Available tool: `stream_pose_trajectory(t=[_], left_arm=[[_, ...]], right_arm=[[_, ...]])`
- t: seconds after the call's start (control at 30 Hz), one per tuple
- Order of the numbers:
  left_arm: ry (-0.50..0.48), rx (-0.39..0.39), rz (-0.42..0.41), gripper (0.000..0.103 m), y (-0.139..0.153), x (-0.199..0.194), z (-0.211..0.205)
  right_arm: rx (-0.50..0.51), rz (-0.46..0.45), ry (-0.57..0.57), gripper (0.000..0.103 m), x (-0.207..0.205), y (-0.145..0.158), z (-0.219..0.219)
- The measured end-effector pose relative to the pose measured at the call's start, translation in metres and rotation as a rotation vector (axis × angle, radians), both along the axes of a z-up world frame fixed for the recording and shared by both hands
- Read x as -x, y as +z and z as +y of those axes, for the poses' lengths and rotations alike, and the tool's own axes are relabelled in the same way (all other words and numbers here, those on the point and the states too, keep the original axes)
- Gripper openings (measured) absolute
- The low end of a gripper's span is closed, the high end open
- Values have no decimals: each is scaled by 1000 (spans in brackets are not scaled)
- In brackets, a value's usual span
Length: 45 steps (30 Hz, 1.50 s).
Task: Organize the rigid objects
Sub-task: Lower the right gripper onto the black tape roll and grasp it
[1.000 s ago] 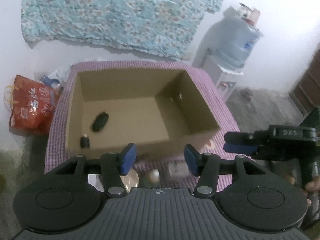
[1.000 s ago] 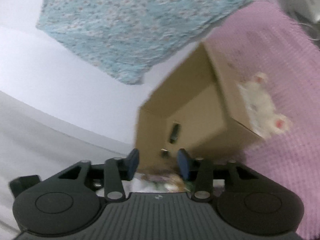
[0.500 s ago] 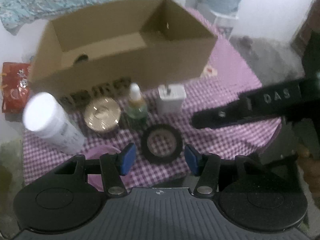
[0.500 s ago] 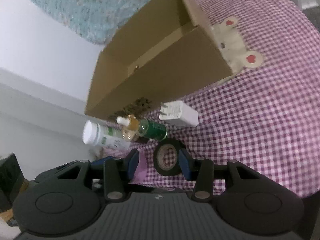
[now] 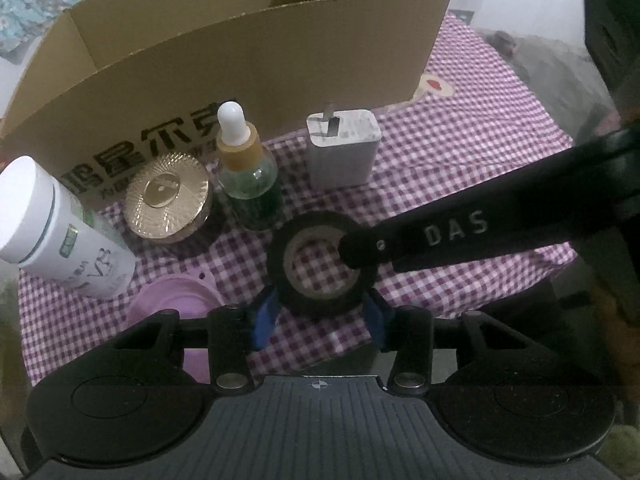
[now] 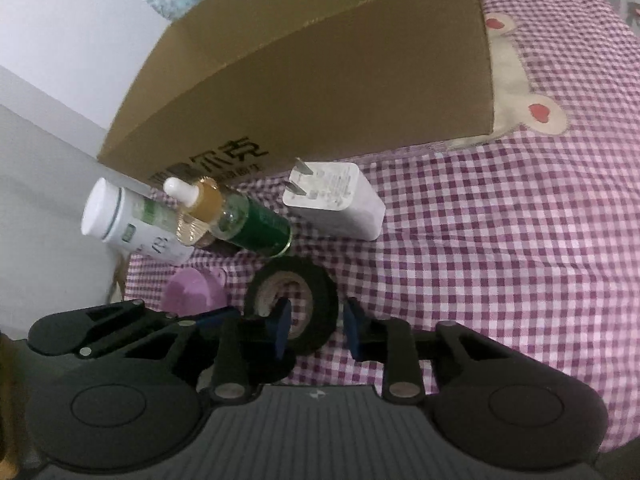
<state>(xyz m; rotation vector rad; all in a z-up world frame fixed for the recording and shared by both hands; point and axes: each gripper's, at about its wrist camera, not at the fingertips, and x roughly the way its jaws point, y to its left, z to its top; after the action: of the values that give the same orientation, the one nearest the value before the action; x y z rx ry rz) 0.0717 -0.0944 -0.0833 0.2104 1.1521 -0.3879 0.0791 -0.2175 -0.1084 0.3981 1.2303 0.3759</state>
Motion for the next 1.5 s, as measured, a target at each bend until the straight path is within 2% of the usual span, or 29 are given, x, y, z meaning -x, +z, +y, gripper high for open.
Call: stream_pose_trajectory(t=[0.1, 0.2, 0.37, 0.57, 0.83, 1.23, 1.3, 1.5], left_arm=[[-2, 6, -6, 46, 0, -1, 1], [-6, 20, -8, 46, 1, -3, 1], [-38, 52, -21, 48, 2, -5, -6], [-104, 49, -32, 55, 0, -10, -18], [-130, 34, -29, 56, 1, -11, -25], [-134, 80, 1, 61, 12, -3, -15], [-143, 76, -9, 65, 13, 0, -17], [-149, 36, -25, 66, 6, 1, -24]], right_arm=[[11, -3, 11, 21, -3, -5, 3], [10, -3, 7, 19, -5, -5, 2], [20, -1, -24, 19, -4, -3, -12], [-2, 20, -82, 18, 0, -3, -36], [-28, 33, -100, 18, 6, 1, -49], [-21, 28, -90, 18, 4, 3, -43], [-22, 29, -90, 18, 3, 2, -42], [-39, 25, -99, 18, 5, 0, -44]])
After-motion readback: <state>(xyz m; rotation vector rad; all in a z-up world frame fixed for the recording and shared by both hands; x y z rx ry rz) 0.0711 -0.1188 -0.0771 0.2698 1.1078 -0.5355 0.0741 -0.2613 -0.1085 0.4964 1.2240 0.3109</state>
